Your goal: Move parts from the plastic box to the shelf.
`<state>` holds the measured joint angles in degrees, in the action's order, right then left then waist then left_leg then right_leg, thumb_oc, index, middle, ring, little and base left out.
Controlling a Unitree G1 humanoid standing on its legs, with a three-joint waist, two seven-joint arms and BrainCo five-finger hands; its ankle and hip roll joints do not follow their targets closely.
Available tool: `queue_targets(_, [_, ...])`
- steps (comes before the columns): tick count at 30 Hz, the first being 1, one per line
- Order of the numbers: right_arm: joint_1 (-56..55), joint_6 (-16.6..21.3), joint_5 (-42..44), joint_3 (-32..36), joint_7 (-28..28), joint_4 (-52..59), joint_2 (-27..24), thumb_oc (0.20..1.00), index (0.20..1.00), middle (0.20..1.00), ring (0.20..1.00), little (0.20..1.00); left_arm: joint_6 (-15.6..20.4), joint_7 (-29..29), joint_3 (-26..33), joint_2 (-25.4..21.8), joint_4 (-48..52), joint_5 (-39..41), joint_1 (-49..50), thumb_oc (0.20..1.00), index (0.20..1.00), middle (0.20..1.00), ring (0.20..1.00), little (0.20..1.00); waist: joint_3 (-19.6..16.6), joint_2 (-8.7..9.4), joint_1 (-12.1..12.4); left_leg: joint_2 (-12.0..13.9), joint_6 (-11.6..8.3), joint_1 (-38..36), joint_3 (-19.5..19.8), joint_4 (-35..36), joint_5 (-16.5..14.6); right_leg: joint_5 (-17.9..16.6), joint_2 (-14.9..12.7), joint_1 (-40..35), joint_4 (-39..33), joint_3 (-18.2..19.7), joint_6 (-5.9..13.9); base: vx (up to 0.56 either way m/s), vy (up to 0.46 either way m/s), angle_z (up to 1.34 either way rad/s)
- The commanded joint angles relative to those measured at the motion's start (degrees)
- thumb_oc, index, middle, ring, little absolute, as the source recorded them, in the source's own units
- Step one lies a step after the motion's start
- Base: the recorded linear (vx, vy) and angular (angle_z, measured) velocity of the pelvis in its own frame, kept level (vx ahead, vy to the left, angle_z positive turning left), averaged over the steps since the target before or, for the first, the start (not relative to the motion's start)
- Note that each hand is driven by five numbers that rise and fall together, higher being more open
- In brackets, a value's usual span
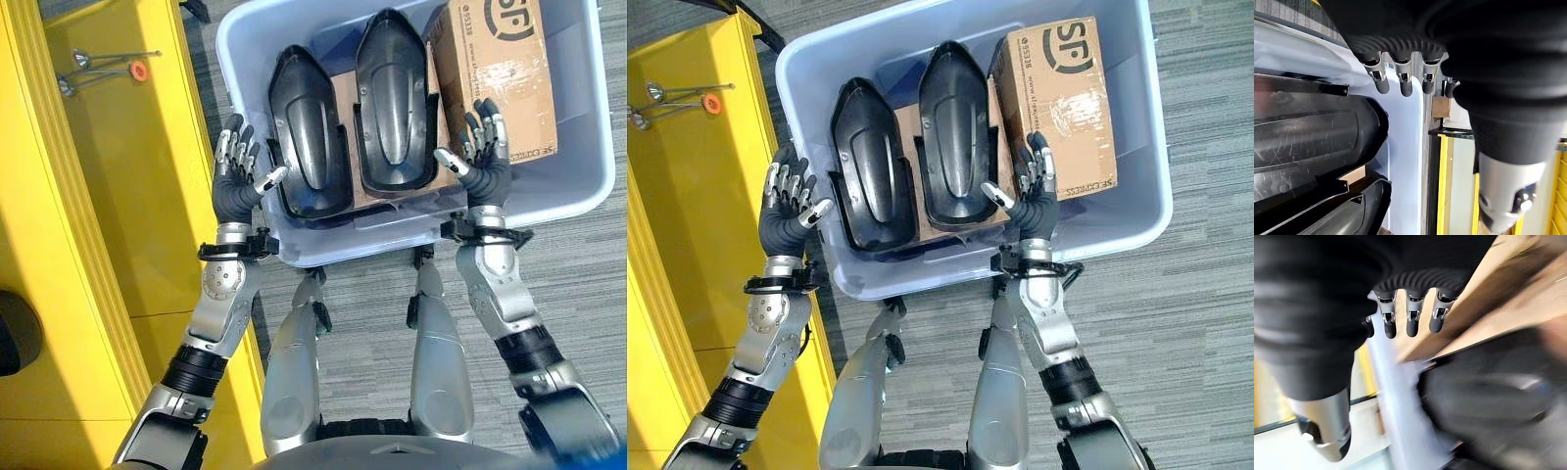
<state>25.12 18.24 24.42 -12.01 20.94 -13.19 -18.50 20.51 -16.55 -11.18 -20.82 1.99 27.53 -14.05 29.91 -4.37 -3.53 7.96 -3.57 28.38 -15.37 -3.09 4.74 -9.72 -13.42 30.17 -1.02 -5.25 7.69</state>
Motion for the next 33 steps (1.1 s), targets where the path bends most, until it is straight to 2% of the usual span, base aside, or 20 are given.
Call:
queue_targets(1, [0.9, 1.9, -1.3, 1.4, 2.0, 2.5, 0.1, 1.0, 1.0, 1.0, 1.0, 1.0, 3.8, 0.4, 1.4, -2.8, 5.7, -0.3, 2.1, 1.0, 1.0, 1.0, 1.0, 1.0, -1.5, -0.45, 1.1, 3.2, -3.98, 1.0, 2.2, -6.4, -4.2, 5.4, -3.3, -2.0, 7.5, -0.4, 2.02, 0.0, 0.0, 0.0])
queue_targets(11, [4.5, 0.6, -1.9, 2.2, 3.6, -4.0, -1.0, 1.0, 1.0, 1.0, 1.0, 1.0, 3.7, 1.2, 0.3, -3.1, 5.5, 0.4, 2.0, 1.0, 1.0, 1.0, 1.0, 1.0, -1.4, -1.23, 1.7, 3.0, -3.82, 0.9, 2.1, -6.8, -4.8, 5.8, -3.4, -1.5, 8.2, 0.1, 1.97, 0.0, 0.0, 0.0])
queue_targets(14, [7.3, -0.2, -2.8, 2.4, 4.8, -9.6, -1.2, 1.0, 1.0, 1.0, 1.0, 1.0, 4.0, 1.5, 0.3, -3.6, 5.9, 0.8, 1.7, 1.0, 1.0, 1.0, 1.0, 1.0, -1.3, -1.75, 2.2, 2.9, -3.77, 1.0, 2.2, -7.1, -5.0, 6.0, -3.4, -1.3, 8.4, 0.2, 1.91, 0.0, 0.0, 0.0])
queue_targets(29, [12.6, -2.8, -8.6, 0.9, 7.1, -17.1, -3.7, 1.0, 1.0, 1.0, 1.0, 1.0, 4.4, 1.0, -0.4, -4.0, 5.8, 0.9, 0.7, 1.0, 1.0, 1.0, 1.0, 1.0, -1.3, -1.67, 3.0, 2.5, -3.6, 2.0, 3.0, -7.3, -4.9, 5.9, -3.3, -1.1, 8.5, -0.5, 1.94, 0.0, 0.0, 0.0])
queue_targets(33, [15.1, -4.4, -12.7, -0.7, 8.2, -20.8, -5.0, 1.0, 1.0, 1.0, 1.0, 1.0, 4.7, 0.7, -0.5, -4.2, 5.4, 0.7, -0.2, 1.0, 1.0, 1.0, 1.0, 1.0, -0.9, -1.45, 3.3, 2.4, -3.56, 2.7, 3.6, -7.5, -4.9, 5.8, -3.2, -1.0, 8.4, -0.7, 1.95, 0.0, 0.002, 0.01])
